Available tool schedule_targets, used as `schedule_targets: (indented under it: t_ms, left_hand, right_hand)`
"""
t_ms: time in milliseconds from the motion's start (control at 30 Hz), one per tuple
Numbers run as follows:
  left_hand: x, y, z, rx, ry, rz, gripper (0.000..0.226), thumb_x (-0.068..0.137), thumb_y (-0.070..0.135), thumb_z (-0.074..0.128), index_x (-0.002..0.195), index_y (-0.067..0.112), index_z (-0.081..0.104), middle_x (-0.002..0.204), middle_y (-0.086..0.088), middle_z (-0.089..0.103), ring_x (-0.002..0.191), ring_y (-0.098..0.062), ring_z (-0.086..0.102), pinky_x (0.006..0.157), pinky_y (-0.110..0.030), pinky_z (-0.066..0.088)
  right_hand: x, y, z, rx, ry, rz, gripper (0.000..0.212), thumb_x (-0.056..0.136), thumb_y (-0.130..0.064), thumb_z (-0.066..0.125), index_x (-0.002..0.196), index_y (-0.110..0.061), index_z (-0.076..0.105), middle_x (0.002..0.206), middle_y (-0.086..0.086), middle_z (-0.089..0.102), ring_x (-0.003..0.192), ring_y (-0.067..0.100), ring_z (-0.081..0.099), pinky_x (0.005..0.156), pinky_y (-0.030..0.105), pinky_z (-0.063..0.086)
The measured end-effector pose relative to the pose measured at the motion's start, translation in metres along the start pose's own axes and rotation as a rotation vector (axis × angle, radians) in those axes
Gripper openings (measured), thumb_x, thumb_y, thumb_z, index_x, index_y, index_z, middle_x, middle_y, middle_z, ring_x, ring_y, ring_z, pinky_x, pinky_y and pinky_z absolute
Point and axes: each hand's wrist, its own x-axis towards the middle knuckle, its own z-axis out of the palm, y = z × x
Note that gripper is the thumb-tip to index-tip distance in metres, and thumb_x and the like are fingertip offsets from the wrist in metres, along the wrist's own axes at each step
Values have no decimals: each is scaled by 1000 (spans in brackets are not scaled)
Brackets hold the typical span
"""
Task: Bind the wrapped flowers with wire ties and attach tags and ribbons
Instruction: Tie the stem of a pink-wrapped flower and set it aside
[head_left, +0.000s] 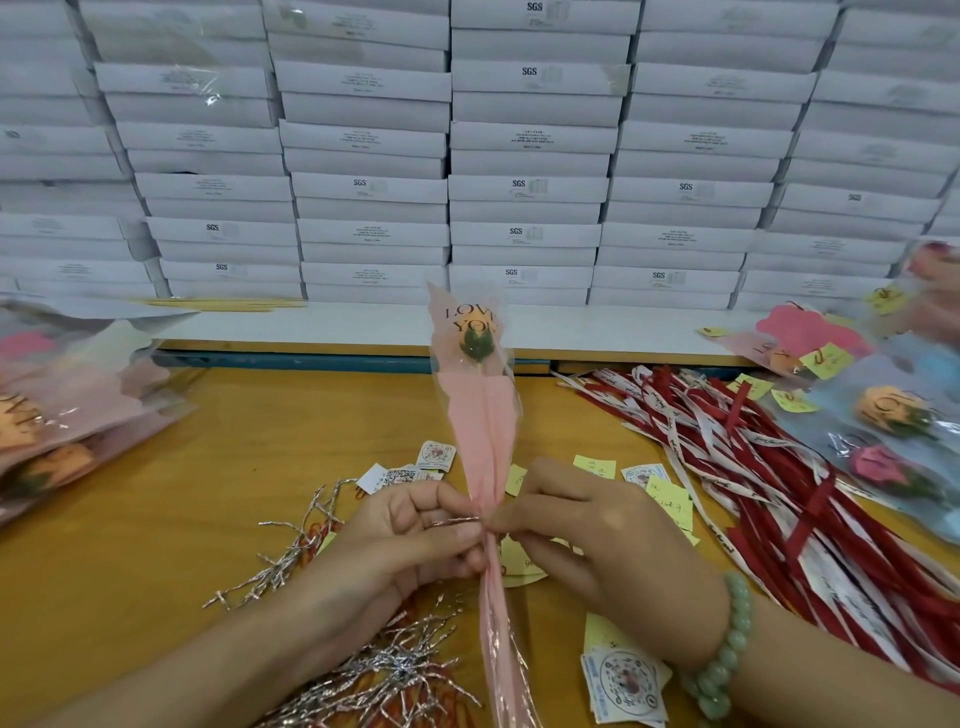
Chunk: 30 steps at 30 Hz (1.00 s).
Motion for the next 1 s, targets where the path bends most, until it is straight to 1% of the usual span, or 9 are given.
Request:
schedule_targets:
  t_ms: [100,200,267,367,433,533,633,833,1000]
  left_hand:
    - [1,0,-1,-13,10,8,32,60,20,92,83,7,76,77,-16,69,66,-18,69,64,-24,58]
    - [2,0,0,-12,31,12,8,79,14,77,80,6,76,75,-16,69,66,-15,69,63,-20,58]
    - [2,-1,-1,-4,56,17,8,79,10,68,77,9,76,74,-15,70,65,-14,69,63,-19,58]
    - [1,-1,-1,17,44,26,9,74,10,68,77,12,77,72,-13,70,65,-13,69,64,-19,58]
    - [1,-1,-1,14,43,28,10,74,8,68,76,13,77,72,-13,70,65,-12,69,63,-19,58]
    - [2,-1,-2,-3,46,30,12,75,3,67,76,12,76,73,-13,70,65,-13,69,62,-19,58]
    - [1,-1,-1,5,32,39,10,75,4,68,77,13,74,73,-12,69,66,-12,68,62,-20,57]
    - [1,0,-1,27,-13,45,11,79,6,73,88,14,72,72,-12,66,63,-14,65,56,-22,55]
    - [2,-1,-1,55,-14,47,19,77,11,78,95,13,72,70,-9,66,59,-12,62,53,-20,53]
  right_hand:
    - [-2,2,-1,-10,-11,21,26,89,-22,50,95,-16,75,85,-3,62,64,11,60,52,29,53]
    - [-3,4,1,-15,8,25,22,91,-15,55,99,-17,75,87,-1,63,65,15,62,52,33,53]
    - [-3,5,5,29,46,43,22,88,-8,62,102,-17,76,87,-1,64,71,15,63,57,33,53]
    - [-3,5,8,338,100,223,22,88,-7,66,99,-23,78,86,-6,65,80,12,64,65,30,54]
    - [-1,4,8,611,84,422,20,86,-8,69,91,-25,78,84,-5,69,82,14,67,62,27,56]
    - [3,5,6,948,51,676,12,83,-5,71,92,-13,69,81,5,73,77,15,70,56,22,55]
    - [4,6,5,1186,-19,870,24,79,-4,71,103,-6,67,81,9,72,73,13,69,54,20,54]
    - [5,3,5,1313,-101,940,20,84,-1,66,99,-10,74,76,3,67,69,7,64,53,19,51]
    - [4,-2,7,1233,-28,902,19,84,1,67,91,-15,76,73,2,67,67,9,64,51,19,50]
